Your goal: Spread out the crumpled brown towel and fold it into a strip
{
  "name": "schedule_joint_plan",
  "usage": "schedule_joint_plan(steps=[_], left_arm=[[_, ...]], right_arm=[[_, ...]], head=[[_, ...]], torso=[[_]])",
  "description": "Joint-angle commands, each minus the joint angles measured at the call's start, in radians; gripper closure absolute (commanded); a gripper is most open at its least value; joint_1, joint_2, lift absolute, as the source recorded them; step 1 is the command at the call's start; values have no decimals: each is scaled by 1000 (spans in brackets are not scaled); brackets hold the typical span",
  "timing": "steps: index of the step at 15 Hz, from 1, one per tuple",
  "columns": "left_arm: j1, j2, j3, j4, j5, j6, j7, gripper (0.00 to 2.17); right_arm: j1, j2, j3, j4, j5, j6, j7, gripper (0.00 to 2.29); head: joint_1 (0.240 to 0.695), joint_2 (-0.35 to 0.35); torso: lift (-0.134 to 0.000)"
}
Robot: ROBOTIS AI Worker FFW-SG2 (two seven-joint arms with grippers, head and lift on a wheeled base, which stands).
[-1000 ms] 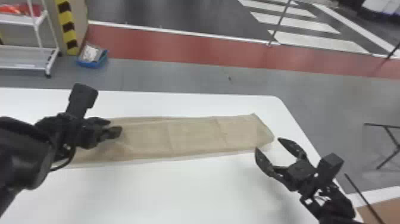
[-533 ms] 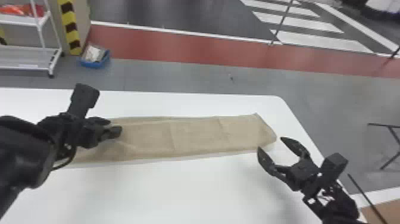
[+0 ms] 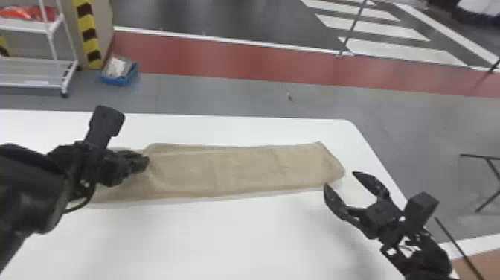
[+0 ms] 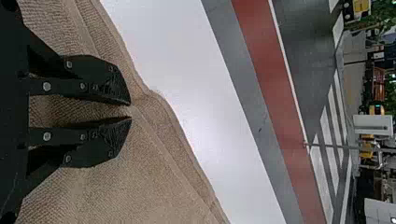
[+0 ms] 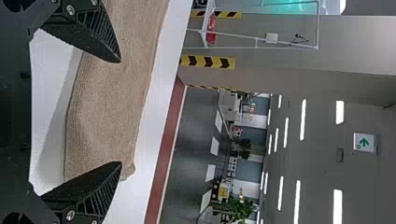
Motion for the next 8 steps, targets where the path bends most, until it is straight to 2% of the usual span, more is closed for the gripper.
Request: schedule_joint_plan(steps=[1, 5, 8], left_arm=[[11, 3, 4, -20, 5, 3, 1, 1082], [36, 8, 19, -63, 5, 10, 27, 1065], [62, 8, 70, -93, 28, -9, 77, 630]], right_arm=[[-1, -3, 0, -1, -1, 3, 0, 113], [-1, -3, 8, -4, -1, 15, 0, 113], [-1, -4, 8, -4, -1, 21, 0, 113]], head=[[695, -272], [695, -273], [695, -264]], torso=[[-124], [-124], [-124]])
